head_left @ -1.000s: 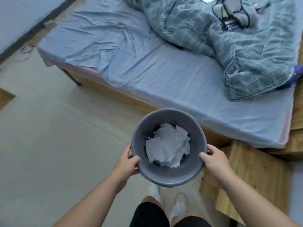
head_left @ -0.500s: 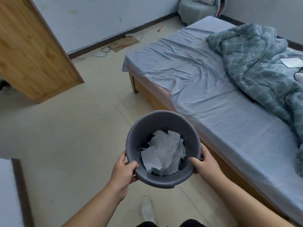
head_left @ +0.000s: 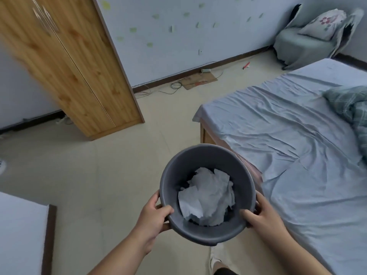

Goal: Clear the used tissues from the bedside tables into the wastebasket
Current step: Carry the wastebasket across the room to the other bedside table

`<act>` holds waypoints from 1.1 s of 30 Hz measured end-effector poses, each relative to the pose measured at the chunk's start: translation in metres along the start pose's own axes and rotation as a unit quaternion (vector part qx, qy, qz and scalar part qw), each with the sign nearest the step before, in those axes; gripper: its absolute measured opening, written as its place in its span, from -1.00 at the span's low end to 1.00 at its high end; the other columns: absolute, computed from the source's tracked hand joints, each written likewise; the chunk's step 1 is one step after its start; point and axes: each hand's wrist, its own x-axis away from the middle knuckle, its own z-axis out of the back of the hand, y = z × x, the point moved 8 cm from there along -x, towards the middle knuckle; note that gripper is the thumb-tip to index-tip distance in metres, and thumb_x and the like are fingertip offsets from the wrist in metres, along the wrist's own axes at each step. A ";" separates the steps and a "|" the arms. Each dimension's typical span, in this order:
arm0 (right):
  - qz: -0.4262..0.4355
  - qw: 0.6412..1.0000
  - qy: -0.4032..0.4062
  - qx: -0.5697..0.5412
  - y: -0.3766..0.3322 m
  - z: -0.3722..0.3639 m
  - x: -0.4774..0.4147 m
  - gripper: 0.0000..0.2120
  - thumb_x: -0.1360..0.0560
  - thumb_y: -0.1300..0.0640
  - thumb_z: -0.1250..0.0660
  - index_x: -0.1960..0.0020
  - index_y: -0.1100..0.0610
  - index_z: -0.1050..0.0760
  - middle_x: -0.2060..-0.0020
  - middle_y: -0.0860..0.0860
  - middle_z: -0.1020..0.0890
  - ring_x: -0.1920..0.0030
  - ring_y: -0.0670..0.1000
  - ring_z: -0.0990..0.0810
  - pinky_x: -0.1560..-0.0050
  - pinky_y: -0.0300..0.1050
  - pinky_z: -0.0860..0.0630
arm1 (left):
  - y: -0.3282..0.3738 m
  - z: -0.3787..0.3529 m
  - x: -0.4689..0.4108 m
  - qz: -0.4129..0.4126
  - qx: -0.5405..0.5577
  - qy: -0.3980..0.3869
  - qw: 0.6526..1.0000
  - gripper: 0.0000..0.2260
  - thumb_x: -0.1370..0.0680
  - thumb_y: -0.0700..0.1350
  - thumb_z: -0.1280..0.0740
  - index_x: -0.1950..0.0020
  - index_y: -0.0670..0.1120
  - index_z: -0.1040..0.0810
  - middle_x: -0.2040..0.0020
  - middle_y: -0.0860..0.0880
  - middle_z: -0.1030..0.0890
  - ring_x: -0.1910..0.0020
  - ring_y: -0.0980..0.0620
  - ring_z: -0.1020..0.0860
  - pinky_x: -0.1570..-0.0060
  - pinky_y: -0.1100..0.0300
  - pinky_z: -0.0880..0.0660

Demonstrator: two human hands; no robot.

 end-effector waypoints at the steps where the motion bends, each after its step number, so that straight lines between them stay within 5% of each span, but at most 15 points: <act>1: 0.005 1.000 -0.015 0.003 -0.012 -0.006 -0.026 -0.45 -0.26 -0.02 -0.47 -0.21 -0.37 -0.52 0.14 -0.07 -0.75 0.29 -0.04 -0.70 0.32 -0.18 -0.60 | 0.018 0.002 -0.017 -0.005 0.001 0.007 1.000 -0.49 -0.53 -0.34 -0.32 -0.16 0.30 -0.65 0.04 -0.15 -0.78 0.17 -0.05 -0.75 0.18 0.02 -0.71; 5: 0.018 0.998 -0.051 0.027 -0.072 -0.022 -0.127 -0.48 -0.32 0.07 -0.44 -0.21 -0.34 -0.52 0.22 0.01 -0.72 0.37 -0.01 -0.62 0.33 -0.10 -0.59 | 0.092 0.013 -0.077 -0.021 0.017 0.035 0.999 -0.46 -0.52 -0.33 -0.32 -0.02 0.37 -0.69 0.04 -0.16 -0.78 0.17 -0.03 -0.75 0.19 0.04 -0.71; 8: 0.031 0.994 -0.083 0.060 -0.124 -0.041 -0.200 -0.54 -0.35 0.07 -0.43 -0.17 -0.34 -0.56 0.20 0.04 -0.72 0.31 0.10 -0.65 0.31 -0.14 -0.61 | 0.133 0.028 -0.119 -0.030 0.038 0.054 0.997 -0.49 -0.50 -0.32 -0.35 -0.08 0.34 -0.68 0.00 -0.16 -0.78 0.13 -0.06 -0.75 0.17 0.04 -0.71; 11: 0.040 0.991 -0.094 0.085 -0.163 -0.068 -0.271 -0.66 -0.31 0.02 -0.40 -0.07 -0.21 -0.63 0.26 0.06 -0.69 0.35 -0.03 -0.62 0.35 -0.18 -0.58 | 0.167 0.051 -0.172 -0.029 0.065 0.077 0.994 -0.48 -0.52 -0.32 -0.37 -0.18 0.32 -0.66 -0.02 -0.11 -0.78 0.03 -0.10 -0.77 0.14 0.01 -0.72; 16: 0.022 0.988 -0.111 0.103 -0.204 -0.130 -0.389 -0.70 -0.34 0.04 -0.41 -0.07 -0.14 -0.64 0.17 0.19 -0.68 0.29 0.01 -0.64 0.24 0.10 -0.65 | 0.236 0.099 -0.290 -0.035 0.070 0.078 0.994 -0.47 -0.57 -0.35 -0.36 -0.14 0.35 -0.63 0.00 -0.04 -0.80 0.05 -0.10 -0.78 0.17 0.02 -0.72; 21: 0.017 0.992 -0.063 0.111 -0.270 -0.154 -0.495 -0.74 -0.35 0.02 -0.40 -0.04 -0.13 -0.64 0.19 0.11 -0.72 0.17 0.19 -0.71 0.14 0.22 -0.67 | 0.335 0.123 -0.403 -0.039 0.054 0.033 0.997 -0.43 -0.54 -0.36 -0.37 -0.07 0.40 -0.66 0.00 -0.06 -0.80 0.06 -0.10 -0.78 0.18 0.03 -0.72; 27: 0.021 0.996 0.002 0.084 -0.347 -0.137 -0.606 -0.78 -0.37 0.05 -0.38 0.03 -0.19 -0.64 0.24 -0.06 -0.73 0.25 -0.07 -0.68 0.18 0.02 -0.64 | 0.472 0.096 -0.532 -0.063 -0.001 -0.033 0.997 -0.48 -0.48 -0.28 -0.41 -0.09 0.41 -0.66 0.04 -0.06 -0.79 0.10 -0.03 -0.77 0.18 0.11 -0.71; 33: -0.003 0.997 0.058 0.047 -0.377 -0.099 -0.758 -0.75 -0.29 -0.10 -0.37 0.03 -0.22 -0.62 0.24 -0.04 -0.73 0.22 0.01 -0.68 0.11 0.09 -0.64 | 0.585 0.033 -0.681 -0.070 -0.045 -0.073 0.994 -0.49 -0.43 -0.21 -0.43 -0.12 0.42 -0.64 0.01 -0.02 -0.80 0.04 -0.05 -0.77 0.14 0.09 -0.71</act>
